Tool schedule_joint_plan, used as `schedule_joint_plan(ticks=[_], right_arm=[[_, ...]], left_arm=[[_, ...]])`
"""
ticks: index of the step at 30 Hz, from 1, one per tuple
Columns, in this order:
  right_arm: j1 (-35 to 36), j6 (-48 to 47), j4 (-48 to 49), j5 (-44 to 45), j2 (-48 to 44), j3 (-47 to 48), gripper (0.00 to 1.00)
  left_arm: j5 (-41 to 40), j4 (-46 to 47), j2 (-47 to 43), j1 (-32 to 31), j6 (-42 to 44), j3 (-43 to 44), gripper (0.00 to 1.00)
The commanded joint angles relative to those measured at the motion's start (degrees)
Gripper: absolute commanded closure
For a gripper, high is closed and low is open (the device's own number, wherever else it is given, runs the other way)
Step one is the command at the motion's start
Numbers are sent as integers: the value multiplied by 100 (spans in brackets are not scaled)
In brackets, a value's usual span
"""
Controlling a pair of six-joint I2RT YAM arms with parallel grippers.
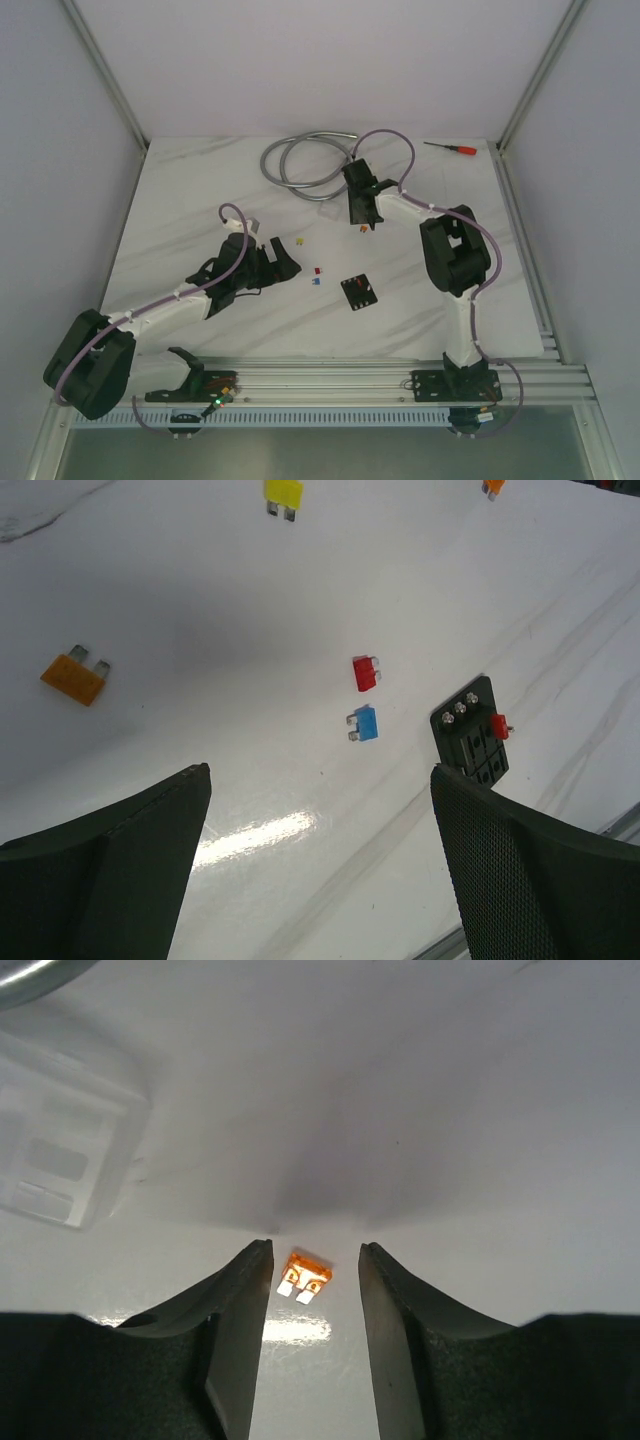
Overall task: Snap on the fuse box
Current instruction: Move the fuse to the center of the board.
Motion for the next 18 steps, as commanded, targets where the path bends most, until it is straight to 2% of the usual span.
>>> schedule_joint_plan(ticks=[1,6,12,18], right_arm=[[-3,280,-7,45,171,167,55],[-4,392,-77,-44,128,26,56],[0,311,-186,-142,123,-164,65],[0,208,-349,-243,33,-413,67]], left_arm=[[24,-60,-16,41,80,122,0],[40,-63,-39,44,74,111,0],[58,-60,-84,48,57,100,0],[47,-61,-179,50,43,84,0]])
